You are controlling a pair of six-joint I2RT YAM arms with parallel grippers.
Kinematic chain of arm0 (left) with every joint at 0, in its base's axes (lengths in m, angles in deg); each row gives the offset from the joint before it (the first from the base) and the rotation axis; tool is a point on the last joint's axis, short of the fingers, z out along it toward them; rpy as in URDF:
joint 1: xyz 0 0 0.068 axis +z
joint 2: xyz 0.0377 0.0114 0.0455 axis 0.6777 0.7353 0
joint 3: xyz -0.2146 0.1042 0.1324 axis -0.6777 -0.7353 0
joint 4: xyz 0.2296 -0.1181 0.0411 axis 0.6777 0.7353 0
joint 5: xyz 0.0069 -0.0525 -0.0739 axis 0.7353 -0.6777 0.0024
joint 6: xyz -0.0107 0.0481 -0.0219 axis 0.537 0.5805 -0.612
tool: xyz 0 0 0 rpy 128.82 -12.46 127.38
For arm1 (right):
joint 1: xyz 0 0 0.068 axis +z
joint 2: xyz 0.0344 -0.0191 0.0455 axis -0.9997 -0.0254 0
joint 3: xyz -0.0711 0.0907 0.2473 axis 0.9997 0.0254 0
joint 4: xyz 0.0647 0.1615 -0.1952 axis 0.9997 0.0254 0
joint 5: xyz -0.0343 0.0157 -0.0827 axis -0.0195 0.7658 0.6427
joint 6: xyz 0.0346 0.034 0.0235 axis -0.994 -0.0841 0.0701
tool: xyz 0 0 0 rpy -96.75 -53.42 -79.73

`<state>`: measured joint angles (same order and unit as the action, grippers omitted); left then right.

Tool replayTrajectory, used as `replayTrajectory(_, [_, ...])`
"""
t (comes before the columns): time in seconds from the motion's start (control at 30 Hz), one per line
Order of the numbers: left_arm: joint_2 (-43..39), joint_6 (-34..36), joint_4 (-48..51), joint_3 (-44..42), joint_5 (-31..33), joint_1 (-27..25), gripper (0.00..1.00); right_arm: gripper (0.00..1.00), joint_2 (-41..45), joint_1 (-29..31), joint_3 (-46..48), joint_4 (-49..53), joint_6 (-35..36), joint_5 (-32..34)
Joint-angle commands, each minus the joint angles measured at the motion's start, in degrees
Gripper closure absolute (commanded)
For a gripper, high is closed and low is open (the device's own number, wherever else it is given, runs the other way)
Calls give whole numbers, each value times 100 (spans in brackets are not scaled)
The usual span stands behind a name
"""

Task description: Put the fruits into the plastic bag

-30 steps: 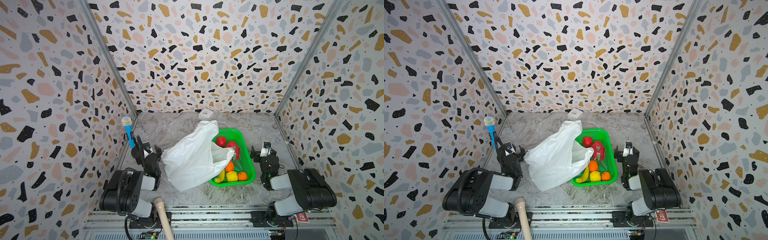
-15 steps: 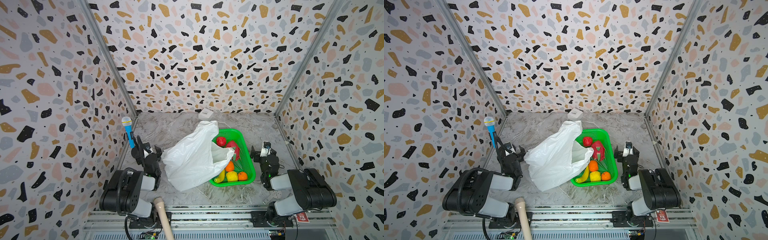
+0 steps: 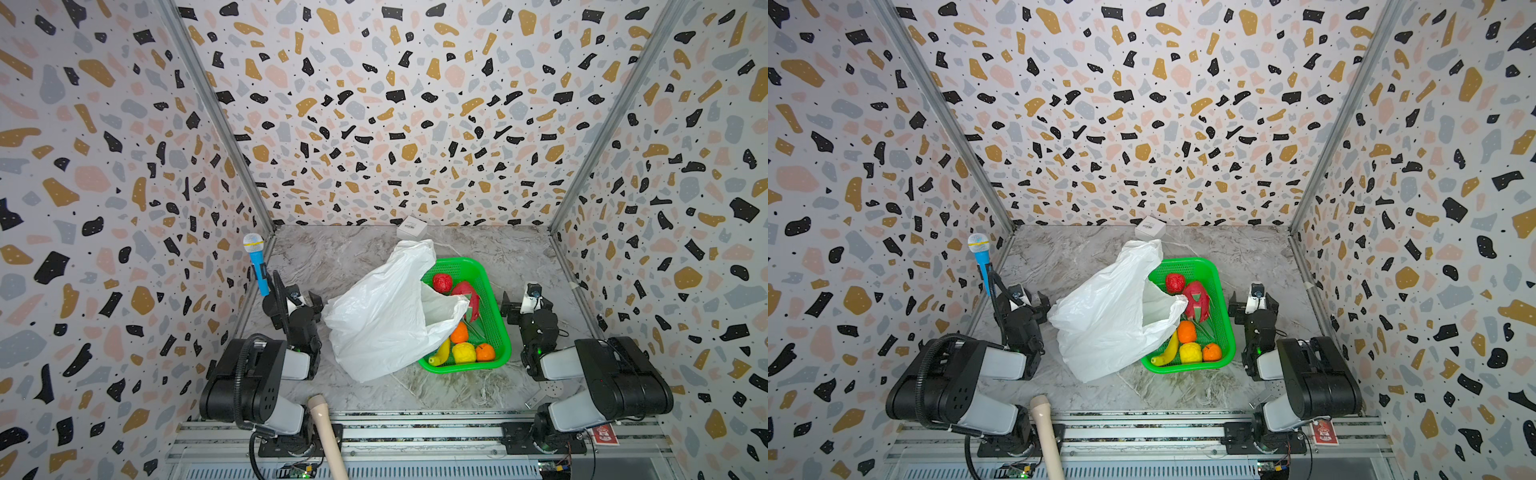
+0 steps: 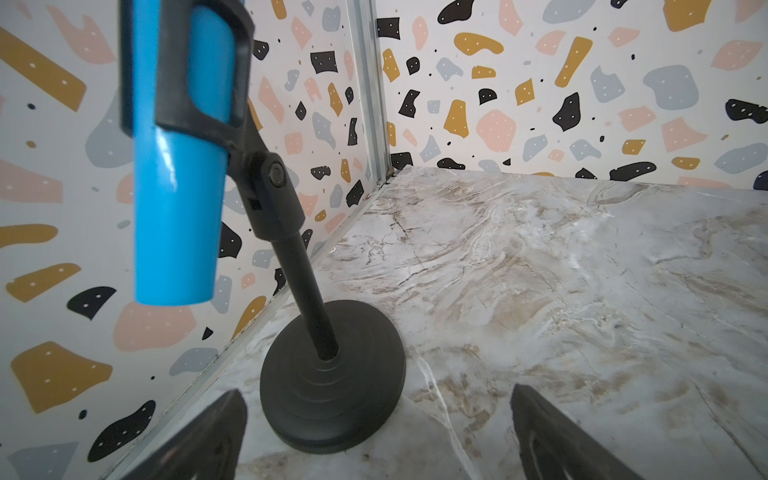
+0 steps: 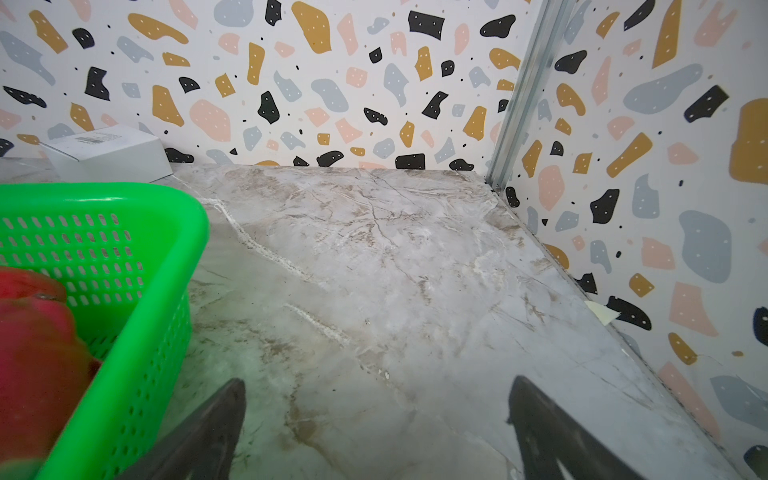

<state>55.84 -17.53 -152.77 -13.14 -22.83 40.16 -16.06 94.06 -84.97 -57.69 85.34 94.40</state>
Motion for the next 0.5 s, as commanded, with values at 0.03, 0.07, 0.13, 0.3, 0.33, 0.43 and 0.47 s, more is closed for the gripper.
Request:
replayTrajectory(0.03, [24, -59, -197, 115, -16, 39, 0, 1, 14, 11, -40, -67, 19, -16])
replayTrajectory(0.07, [-9, -52, -222, 90, -16, 39, 0, 1, 23, 11, -40, -69, 13, -11])
replayTrajectory(0.13, [-41, -51, -221, 71, -25, 39, 1, 1, 31, 15, -29, -69, 13, -11])
replayTrajectory(0.3, [-72, -50, -258, 39, -25, 31, 0, 1, 44, 11, -20, -78, 18, -16])
replayTrajectory(0.33, [-83, -52, -265, 26, -20, 31, 0, 1, 31, 11, -20, -100, 21, -11])
replayTrajectory(0.43, [-141, -51, -277, -10, -38, 31, 1, 1, 40, 11, -20, -81, 6, -15])
replayTrajectory(0.47, [-172, -59, -260, -18, -51, 31, 1, 1, 42, 11, -20, -74, 8, -22])
